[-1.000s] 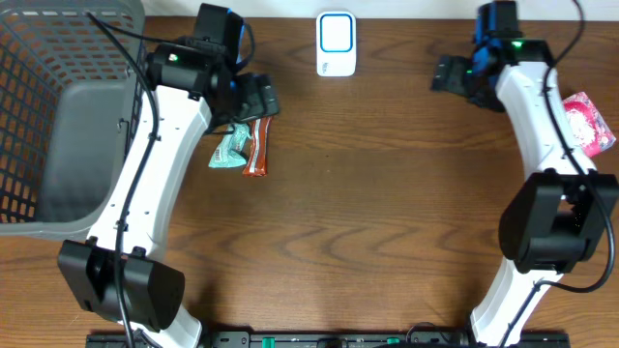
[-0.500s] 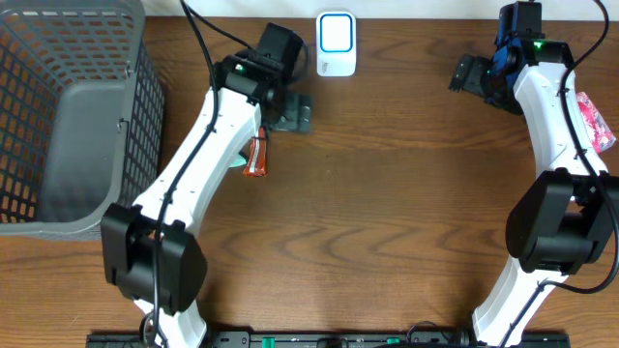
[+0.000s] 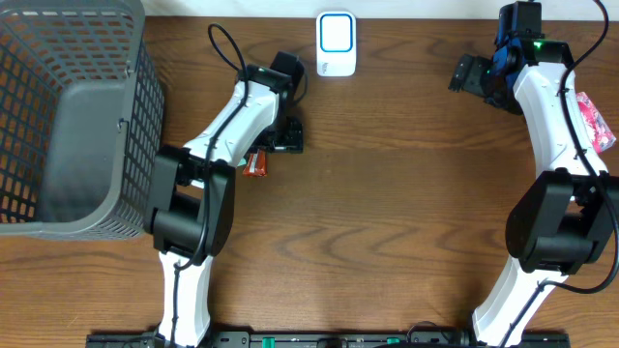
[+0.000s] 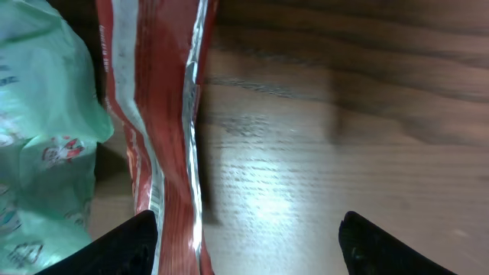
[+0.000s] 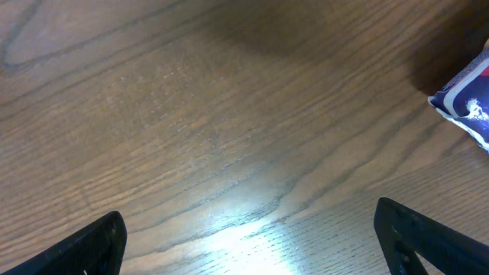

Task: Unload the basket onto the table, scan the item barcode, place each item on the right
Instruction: 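Reach the left gripper forward and grasp the red-orange bar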

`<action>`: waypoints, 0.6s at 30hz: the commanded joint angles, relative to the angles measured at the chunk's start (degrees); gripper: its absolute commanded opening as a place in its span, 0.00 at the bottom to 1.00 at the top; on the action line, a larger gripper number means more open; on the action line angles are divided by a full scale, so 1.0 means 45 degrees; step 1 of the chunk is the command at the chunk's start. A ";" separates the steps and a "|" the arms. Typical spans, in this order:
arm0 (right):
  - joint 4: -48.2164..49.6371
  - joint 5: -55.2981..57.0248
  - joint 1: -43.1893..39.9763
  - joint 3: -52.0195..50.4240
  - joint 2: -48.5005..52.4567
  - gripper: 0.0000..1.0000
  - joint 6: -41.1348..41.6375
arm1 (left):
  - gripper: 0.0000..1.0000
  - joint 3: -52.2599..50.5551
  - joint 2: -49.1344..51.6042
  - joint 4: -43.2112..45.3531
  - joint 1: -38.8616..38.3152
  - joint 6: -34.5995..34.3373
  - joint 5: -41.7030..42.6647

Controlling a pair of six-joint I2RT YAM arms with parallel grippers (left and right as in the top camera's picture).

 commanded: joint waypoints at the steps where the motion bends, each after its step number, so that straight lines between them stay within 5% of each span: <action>1: -0.0010 0.0160 -0.0029 0.0034 -0.0019 0.99 -0.0185 | 0.77 -0.0097 0.0209 -0.0005 0.0058 -0.0029 -0.1292; 10: -0.0010 0.0160 -0.0024 0.0034 -0.0019 0.99 -0.0189 | 0.74 -0.0097 0.0316 0.0102 0.0044 -0.0083 -0.1715; 18: -0.0005 0.0160 -0.0024 0.0034 -0.0019 0.99 -0.0185 | 0.45 -0.0121 0.0869 0.0097 0.0044 -0.0078 -0.0767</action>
